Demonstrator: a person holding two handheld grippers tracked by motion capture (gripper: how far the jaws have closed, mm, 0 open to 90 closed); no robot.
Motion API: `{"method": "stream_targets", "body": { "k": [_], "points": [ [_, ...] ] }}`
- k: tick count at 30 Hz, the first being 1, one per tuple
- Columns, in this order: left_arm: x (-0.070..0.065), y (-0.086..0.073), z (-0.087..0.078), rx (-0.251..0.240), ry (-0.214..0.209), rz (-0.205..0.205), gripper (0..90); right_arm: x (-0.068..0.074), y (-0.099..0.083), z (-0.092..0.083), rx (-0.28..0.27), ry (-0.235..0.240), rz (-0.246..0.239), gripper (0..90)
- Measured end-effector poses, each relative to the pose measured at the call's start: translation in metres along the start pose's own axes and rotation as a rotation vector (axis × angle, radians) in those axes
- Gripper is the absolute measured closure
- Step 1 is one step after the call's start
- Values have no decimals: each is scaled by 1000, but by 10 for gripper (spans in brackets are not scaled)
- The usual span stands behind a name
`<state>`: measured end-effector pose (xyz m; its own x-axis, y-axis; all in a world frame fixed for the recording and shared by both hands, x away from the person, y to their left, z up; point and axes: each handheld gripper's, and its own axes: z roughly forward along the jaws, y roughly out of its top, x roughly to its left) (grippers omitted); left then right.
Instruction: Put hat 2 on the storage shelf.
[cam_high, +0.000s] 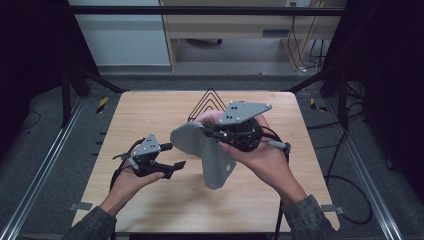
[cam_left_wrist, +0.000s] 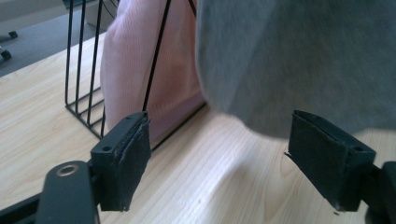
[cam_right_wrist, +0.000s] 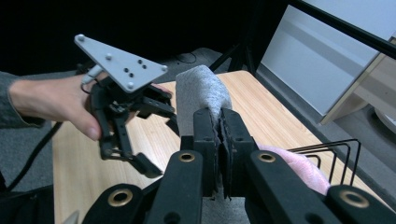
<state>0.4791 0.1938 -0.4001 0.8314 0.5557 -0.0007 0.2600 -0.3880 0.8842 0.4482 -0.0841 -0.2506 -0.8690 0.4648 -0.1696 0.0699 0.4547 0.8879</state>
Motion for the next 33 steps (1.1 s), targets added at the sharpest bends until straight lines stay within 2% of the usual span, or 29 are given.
{"method": "stream_targets", "body": {
  "k": [3,6,9,10,13,16,17,20,22,26,27,28,33],
  "points": [
    [-1,5,4,1,8,19,263,1,0,0,2,0,2,865],
    [1,9,9,-21,4,5,396,1,-2,-1,9,-4,8,865],
    [0,11,11,-46,-10,18,603,-1,-7,-2,11,-12,27,865],
    [1,12,12,-50,-33,8,688,-2,-9,-2,11,-12,41,865],
    [0,17,13,-26,-69,-1,831,-7,-17,-4,19,-31,66,865],
    [-2,24,9,-14,-69,17,854,-15,-27,-9,24,-59,98,865],
    [-4,30,4,-6,-56,29,854,-18,-29,-10,26,-68,107,865],
    [-5,43,-6,-5,-57,27,854,-25,-36,-15,15,-80,152,865],
    [-6,53,-11,19,-38,55,856,-30,-38,-19,6,-95,168,865],
    [-6,72,-21,29,-20,59,859,-35,-40,-24,-7,-109,183,865],
    [-6,72,-21,29,-20,59,859,-35,-40,-24,-7,-109,183,865],
    [-6,81,-25,37,-15,67,860,-36,-39,-27,-14,-113,187,865],
    [-4,102,-30,43,-5,74,862,-39,-31,-34,-29,-129,189,865]
  ]
}}
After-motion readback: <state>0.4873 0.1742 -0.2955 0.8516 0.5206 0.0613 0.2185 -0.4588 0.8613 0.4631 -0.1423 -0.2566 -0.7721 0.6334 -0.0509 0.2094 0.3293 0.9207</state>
